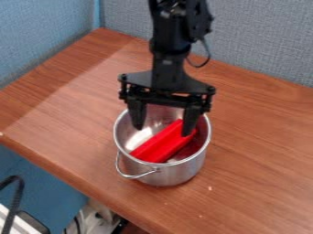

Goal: Move the red object from the metal pot to the table

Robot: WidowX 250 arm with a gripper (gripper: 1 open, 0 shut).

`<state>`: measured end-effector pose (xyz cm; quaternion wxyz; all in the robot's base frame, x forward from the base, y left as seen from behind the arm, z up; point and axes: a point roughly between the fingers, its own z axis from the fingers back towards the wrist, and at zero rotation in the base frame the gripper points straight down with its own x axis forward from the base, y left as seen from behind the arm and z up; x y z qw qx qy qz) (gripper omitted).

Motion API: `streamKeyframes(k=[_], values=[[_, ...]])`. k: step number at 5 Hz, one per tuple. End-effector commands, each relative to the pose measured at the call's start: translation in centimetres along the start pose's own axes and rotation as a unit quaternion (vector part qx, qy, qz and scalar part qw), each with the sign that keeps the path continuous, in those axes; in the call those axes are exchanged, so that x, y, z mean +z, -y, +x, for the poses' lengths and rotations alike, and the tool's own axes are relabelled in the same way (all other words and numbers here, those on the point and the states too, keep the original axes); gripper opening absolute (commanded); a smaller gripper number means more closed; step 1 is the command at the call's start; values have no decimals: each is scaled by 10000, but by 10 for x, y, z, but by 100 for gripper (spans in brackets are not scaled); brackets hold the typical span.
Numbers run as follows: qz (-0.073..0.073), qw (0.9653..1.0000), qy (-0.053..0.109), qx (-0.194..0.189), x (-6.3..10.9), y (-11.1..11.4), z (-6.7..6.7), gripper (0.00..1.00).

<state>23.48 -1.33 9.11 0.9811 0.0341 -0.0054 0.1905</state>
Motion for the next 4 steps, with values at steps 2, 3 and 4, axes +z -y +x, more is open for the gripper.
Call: streamKeyframes(k=[2,3,4], values=[[-71,9994,120,325,-21,-15,-3,100],[-96,9976,182,661,-24,-18,-8,100],[-124,9980,208,591,-32,-25,-3,100]])
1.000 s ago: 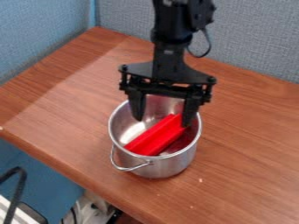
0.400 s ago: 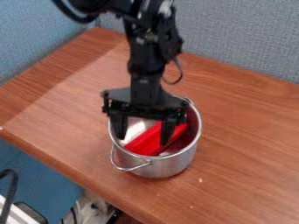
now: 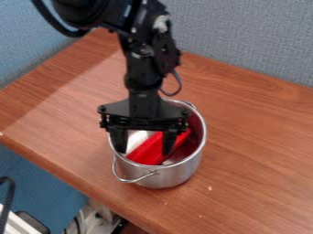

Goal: Move the red object from the metal pot to the table

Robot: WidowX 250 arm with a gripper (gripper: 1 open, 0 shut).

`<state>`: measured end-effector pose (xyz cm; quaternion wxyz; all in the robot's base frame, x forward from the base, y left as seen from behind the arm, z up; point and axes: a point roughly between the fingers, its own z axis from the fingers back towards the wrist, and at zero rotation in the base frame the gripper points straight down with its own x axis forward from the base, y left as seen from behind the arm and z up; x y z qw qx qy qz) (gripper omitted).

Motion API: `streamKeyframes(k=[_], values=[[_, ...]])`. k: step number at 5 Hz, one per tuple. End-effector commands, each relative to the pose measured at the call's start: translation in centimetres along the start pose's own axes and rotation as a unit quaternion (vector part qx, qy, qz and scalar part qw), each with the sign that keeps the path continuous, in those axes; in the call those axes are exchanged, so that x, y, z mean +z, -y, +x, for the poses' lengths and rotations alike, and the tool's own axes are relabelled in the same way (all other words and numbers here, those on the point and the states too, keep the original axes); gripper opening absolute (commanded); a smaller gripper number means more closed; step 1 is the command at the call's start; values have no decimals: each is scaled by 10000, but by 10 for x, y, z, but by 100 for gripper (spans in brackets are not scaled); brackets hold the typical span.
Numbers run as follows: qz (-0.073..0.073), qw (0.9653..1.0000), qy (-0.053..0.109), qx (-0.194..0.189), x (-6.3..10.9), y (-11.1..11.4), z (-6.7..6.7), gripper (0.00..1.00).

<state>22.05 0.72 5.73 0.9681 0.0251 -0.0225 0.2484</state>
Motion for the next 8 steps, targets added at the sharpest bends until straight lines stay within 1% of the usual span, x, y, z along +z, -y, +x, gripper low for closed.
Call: streamKeyframes(k=[1,2,3,4,5,6,8], values=[[-2,9999,89,-90,-6,-8,9,100],[-4,9999,73,-120,-10,-5,16,100],[-16,9999,60,-146,-12,-1,23,0],[-14,9998,55,-177,-12,2,30,0],[-3,9998,35,-181,-12,6,29,100],[19,9998,14,-197,-13,10,28,0],[56,9993,-33,-362,-28,0,17,0]])
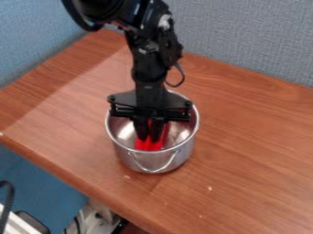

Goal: Move the red object from the metal pot to the table

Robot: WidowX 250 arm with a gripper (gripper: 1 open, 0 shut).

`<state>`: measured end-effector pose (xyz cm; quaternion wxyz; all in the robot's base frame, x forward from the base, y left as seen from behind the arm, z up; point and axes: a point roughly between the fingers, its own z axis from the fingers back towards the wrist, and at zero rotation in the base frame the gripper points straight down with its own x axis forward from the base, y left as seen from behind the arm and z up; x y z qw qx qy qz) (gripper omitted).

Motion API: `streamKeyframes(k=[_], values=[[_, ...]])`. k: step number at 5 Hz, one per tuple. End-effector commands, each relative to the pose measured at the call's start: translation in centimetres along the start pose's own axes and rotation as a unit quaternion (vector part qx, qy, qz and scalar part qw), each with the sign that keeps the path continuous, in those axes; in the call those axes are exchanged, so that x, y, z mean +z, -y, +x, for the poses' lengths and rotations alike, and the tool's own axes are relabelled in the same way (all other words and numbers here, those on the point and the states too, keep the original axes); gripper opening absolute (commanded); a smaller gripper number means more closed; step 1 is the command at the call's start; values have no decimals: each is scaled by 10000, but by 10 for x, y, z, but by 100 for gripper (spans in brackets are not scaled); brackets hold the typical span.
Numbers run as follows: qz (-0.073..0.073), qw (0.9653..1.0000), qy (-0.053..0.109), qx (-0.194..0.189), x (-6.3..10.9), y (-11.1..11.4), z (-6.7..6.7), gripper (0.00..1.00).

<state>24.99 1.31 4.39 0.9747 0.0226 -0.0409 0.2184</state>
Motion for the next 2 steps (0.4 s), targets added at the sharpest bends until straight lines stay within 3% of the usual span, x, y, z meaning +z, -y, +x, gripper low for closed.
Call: streamKeyframes(k=[1,2], values=[[125,9992,-229,-316,-7,1,-15,0],[120,9981,-245,-560,-1,10,-17,0]])
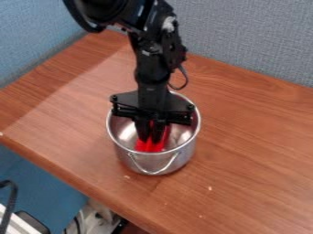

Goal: Move the red object from the metal pot to the table

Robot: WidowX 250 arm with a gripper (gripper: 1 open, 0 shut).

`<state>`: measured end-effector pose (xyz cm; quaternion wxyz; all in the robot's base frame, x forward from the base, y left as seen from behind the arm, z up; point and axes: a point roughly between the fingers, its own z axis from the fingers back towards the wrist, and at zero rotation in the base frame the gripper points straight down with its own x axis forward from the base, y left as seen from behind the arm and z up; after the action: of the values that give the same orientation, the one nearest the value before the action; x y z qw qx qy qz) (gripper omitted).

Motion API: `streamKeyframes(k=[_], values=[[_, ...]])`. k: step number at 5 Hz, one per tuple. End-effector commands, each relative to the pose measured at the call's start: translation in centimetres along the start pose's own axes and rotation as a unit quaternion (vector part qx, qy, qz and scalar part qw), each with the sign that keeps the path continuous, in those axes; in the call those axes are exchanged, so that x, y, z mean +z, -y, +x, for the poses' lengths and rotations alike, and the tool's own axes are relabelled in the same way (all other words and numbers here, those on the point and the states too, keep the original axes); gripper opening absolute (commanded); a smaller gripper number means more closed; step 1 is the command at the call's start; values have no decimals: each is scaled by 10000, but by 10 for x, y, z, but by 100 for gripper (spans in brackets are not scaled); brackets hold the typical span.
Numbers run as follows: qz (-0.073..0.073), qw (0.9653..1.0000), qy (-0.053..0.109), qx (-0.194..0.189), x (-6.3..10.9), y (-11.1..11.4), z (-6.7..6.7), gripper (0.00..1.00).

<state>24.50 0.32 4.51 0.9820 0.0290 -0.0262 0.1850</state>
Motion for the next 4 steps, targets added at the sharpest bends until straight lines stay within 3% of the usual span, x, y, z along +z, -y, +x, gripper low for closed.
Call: streamKeyframes(k=[1,2,3,4], values=[[48,9994,-148,-325,-3,18,-12,0],[58,9988,-197,-443,-8,34,-16,0],[11,9969,-100,-786,-4,39,-16,0],[-1,9987,-33,-501,10,37,-12,0]])
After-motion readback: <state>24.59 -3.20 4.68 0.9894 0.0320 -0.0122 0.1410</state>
